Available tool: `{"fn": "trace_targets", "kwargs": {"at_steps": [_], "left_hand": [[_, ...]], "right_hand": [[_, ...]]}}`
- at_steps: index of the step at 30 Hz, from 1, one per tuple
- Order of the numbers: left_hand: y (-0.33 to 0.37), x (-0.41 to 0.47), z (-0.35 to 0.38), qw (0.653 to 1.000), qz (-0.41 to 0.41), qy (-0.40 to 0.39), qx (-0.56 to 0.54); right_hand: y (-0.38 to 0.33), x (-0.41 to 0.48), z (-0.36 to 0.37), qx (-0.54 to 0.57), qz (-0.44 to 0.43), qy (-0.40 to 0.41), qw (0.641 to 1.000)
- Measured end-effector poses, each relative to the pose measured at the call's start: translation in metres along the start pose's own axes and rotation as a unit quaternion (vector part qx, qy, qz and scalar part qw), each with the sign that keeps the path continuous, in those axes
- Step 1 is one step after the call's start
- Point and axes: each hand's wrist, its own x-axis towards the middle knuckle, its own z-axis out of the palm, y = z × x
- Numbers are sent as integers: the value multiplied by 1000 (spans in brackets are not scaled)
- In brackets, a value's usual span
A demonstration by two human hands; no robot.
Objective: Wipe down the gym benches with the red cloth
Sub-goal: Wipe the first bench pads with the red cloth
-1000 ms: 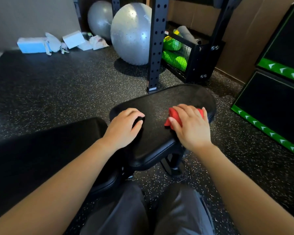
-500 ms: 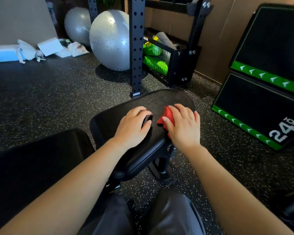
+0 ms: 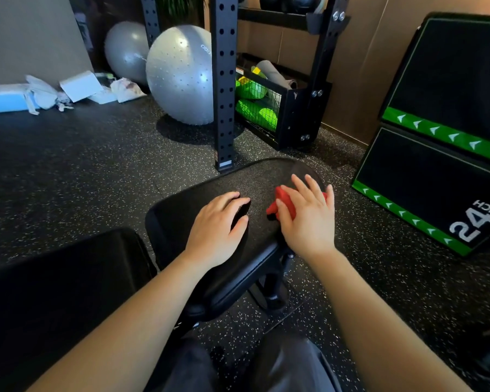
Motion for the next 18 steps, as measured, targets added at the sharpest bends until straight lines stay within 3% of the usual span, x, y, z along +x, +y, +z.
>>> {"fn": "trace_targets", "kwargs": {"at_steps": [2,7,13,16,18], "left_hand": [[0,0,0,1000,1,1,-4],[-1,1,-1,1000,5,1,-12],[-2,2,-1,1000,2,3,-18],[-2,2,0,1000,3,5,-18],[-1,2,0,1000,3,4,-17]], "right_hand": [[2,6,-1,-2,15,2,1000],[-5,31,0,-12,158,-25,987],[10,32,-19,-91,60,-71,991],[15,32,-15,-72,-4,-90,993],[11,23,-11,-54,-3,-84,995]]}}
